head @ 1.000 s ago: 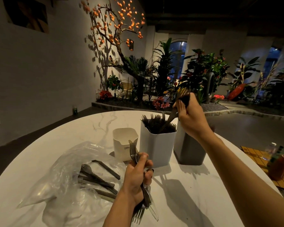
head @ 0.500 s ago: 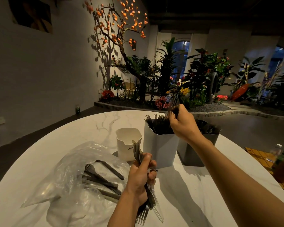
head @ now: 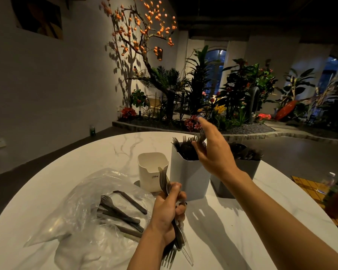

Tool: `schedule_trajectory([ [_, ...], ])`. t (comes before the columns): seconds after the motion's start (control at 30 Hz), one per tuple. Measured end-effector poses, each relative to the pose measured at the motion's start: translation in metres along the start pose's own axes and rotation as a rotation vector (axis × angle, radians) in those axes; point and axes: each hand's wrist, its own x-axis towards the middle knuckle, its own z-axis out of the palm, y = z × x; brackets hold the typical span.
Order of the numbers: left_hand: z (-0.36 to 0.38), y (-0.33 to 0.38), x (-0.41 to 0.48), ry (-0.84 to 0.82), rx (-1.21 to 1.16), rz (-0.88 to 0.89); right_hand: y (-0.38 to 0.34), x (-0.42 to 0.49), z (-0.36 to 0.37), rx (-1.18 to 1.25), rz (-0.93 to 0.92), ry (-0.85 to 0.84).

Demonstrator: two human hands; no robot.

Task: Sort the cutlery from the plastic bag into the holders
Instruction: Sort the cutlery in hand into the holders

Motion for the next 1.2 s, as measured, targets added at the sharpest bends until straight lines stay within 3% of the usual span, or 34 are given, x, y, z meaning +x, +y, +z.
schedule_trajectory([
  [0.1, 0.000, 0.000, 0.000, -0.007, -0.010, -0.003, 0.001, -0.001, 0.003, -0.159, -0.023, -0.074],
  [0.2, 0.000, 0.001, 0.000, -0.021, -0.007, -0.001, -0.002, 0.001, 0.005, -0.360, 0.023, -0.319],
  [0.27, 0.000, 0.000, 0.000, -0.032, 0.005, -0.007, -0.002, -0.001, 0.007, -0.373, 0.090, -0.430],
  [0.33, 0.000, 0.000, 0.000, -0.047, 0.000, -0.016, -0.002, -0.005, 0.008, -0.341, 0.119, -0.433],
  [0.43, 0.000, 0.000, -0.002, -0.087, -0.047, -0.039, -0.010, -0.014, 0.009, -0.296, 0.013, -0.137],
  [0.5, 0.001, 0.000, -0.003, -0.129, -0.099, -0.056, -0.022, -0.021, 0.010, -0.115, -0.108, 0.170],
  [0.53, 0.001, 0.000, -0.004, -0.150, -0.122, -0.064, -0.028, -0.026, 0.010, -0.012, -0.136, 0.235],
  [0.63, 0.001, 0.003, -0.006, -0.196, -0.144, -0.088, -0.044, -0.043, 0.011, 0.249, 0.011, 0.049],
  [0.83, 0.004, 0.004, -0.013, -0.218, -0.072, -0.143, -0.052, -0.060, 0.018, 0.277, 0.429, -0.414],
  [1.0, 0.005, 0.005, -0.014, -0.276, -0.136, -0.188, -0.040, -0.058, 0.008, 0.599, 0.566, -0.510],
  [1.2, 0.003, 0.001, -0.009, -0.310, -0.138, -0.235, -0.028, -0.050, -0.017, 0.729, 0.593, -0.425],
])
